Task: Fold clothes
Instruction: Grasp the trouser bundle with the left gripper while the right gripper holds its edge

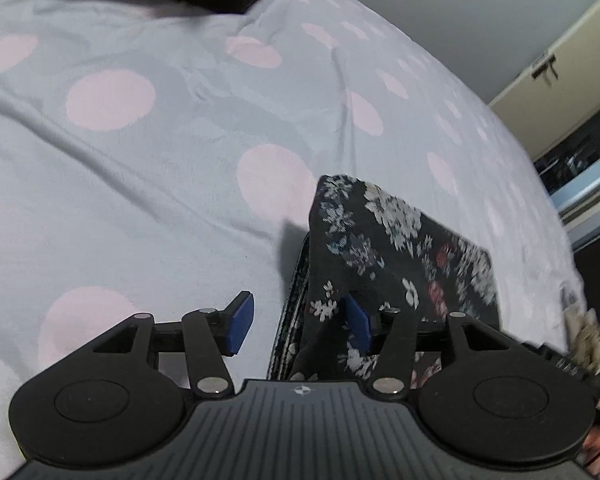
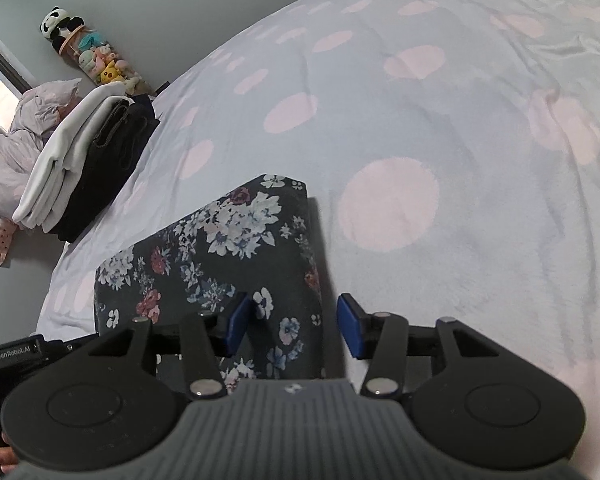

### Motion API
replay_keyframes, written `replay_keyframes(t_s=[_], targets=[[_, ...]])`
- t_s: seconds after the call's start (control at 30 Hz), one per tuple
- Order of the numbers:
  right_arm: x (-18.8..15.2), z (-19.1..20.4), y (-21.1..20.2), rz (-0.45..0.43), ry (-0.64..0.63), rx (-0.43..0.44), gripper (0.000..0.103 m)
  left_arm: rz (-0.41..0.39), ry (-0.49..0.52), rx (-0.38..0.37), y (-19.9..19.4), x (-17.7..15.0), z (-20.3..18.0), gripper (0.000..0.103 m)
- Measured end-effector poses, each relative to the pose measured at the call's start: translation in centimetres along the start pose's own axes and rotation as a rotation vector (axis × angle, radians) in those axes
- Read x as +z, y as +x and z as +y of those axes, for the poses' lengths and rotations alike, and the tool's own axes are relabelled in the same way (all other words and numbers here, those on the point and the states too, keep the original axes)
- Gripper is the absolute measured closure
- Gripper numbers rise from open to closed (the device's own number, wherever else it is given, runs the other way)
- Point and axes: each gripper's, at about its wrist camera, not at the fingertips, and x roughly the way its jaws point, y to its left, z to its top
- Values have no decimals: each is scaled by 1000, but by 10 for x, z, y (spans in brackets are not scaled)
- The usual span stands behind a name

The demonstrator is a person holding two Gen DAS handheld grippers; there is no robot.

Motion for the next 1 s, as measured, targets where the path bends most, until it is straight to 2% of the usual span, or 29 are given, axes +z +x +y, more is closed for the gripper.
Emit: replay_keyframes(t_s=[0.1,0.13,0.2,0.3,0.57,0.7,0.8,0.87,0.93,1.0], targets=[[0,1,3,-2,-11,0,51,0,-77,-124,-4,4,13,43],[0,2,3,-3,-14,0,51,5,-84,-142,-4,5,14,43],[0,1,4,-3,-13,1,51,23,-57,-116,0,4,10,43],[0,0,4,-3,-13,1,51,31,-25,-76,5,2,7,36],[1,1,8,3,-13,3,51,82,-124,-133,18,4,16,36],[1,2,10,2,-22,1,51,96,-139,-153,25,4,17,37],[2,0,11,2,-18,6,51,99,-147,-163,28,3,16,41],[2,-2,12,4,-3,14,51,101,-157,-179,28,3,18,50],[3,-3,13,6,14,26,59,100,-163,-195,28,3,18,56],[3,-4,13,12,36,43,63,95,-154,-195,27,3,16,59]])
